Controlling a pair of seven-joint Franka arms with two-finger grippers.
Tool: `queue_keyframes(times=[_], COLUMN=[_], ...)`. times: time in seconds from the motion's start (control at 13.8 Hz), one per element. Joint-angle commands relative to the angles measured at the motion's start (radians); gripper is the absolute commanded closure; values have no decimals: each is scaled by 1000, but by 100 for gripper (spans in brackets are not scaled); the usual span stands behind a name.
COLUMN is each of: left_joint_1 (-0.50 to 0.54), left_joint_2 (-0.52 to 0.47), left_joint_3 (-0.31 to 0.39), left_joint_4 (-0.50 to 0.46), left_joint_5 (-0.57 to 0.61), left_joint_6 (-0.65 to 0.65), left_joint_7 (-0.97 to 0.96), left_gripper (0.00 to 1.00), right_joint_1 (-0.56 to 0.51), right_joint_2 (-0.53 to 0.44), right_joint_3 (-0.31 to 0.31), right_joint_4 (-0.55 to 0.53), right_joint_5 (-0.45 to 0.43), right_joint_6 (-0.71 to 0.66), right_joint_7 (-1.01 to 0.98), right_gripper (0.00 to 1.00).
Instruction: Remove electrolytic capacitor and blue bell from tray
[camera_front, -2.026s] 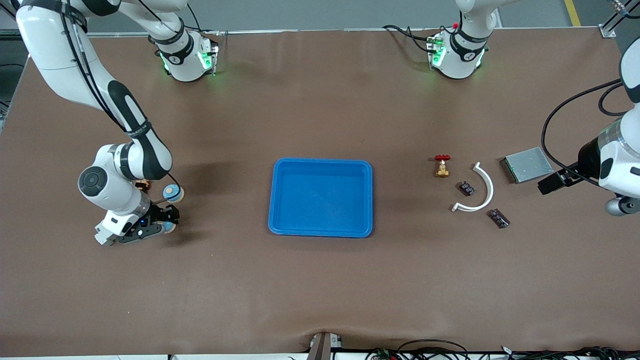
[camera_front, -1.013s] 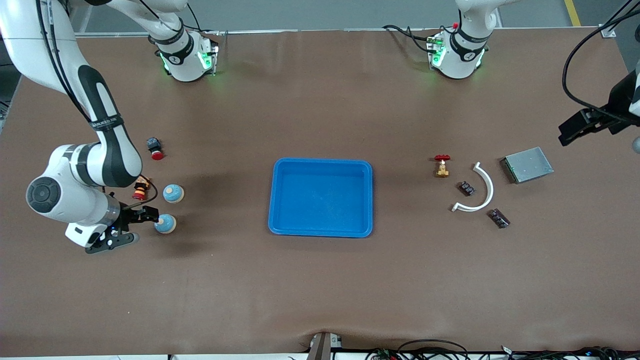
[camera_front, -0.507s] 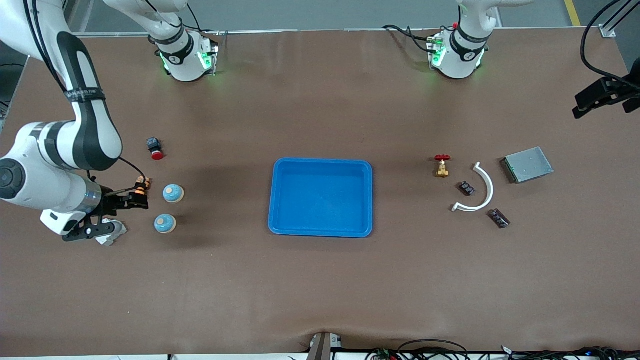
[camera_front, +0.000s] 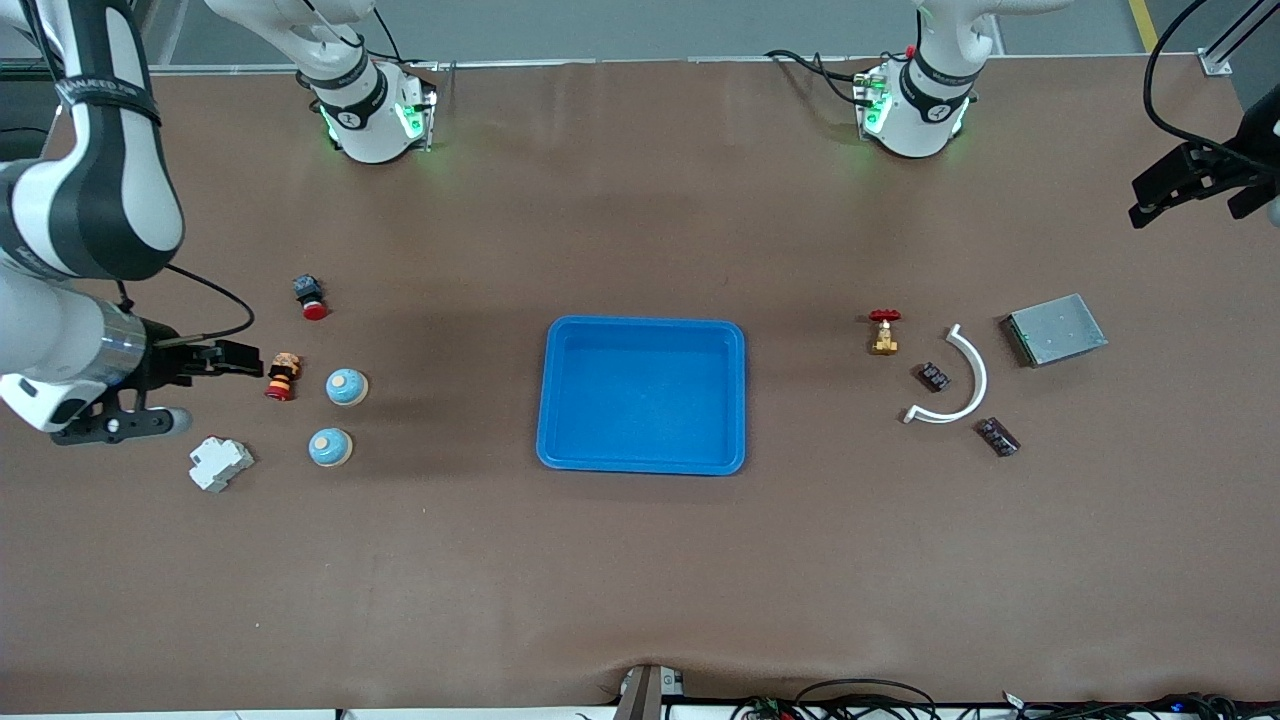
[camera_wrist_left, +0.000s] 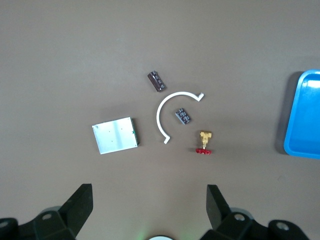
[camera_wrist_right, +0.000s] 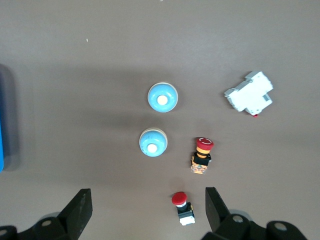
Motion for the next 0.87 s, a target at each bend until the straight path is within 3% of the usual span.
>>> queue_keyframes(times=[0.0, 0.22, 0.29, 0.43, 0.8], left_joint_1=[-6, -1, -1, -4, 8], left_joint_2=[-5, 4, 37, 65, 59], left_joint_3=[7, 10, 11, 11, 14], left_joint_4=[-19, -10, 34, 89, 80], left_joint_5=[-12, -14, -21, -12, -23], left_joint_6=[27, 27, 25, 10, 8], left_joint_7=[15, 43, 52, 43, 52], left_gripper=[0, 0, 0, 0, 0], right_joint_1=[7, 7, 6, 2, -20], right_joint_2=[1, 1, -8, -48, -127], right_joint_3=[-23, -33, -33, -35, -29], right_joint_4=[49, 147, 173, 186, 190], right_joint_5=[-5, 0, 0, -5, -6], right_joint_6=[-54, -198, -230, -255, -304], right_joint_7=[-25, -19, -19, -16, -13], right_gripper=[0, 0, 0, 0, 0])
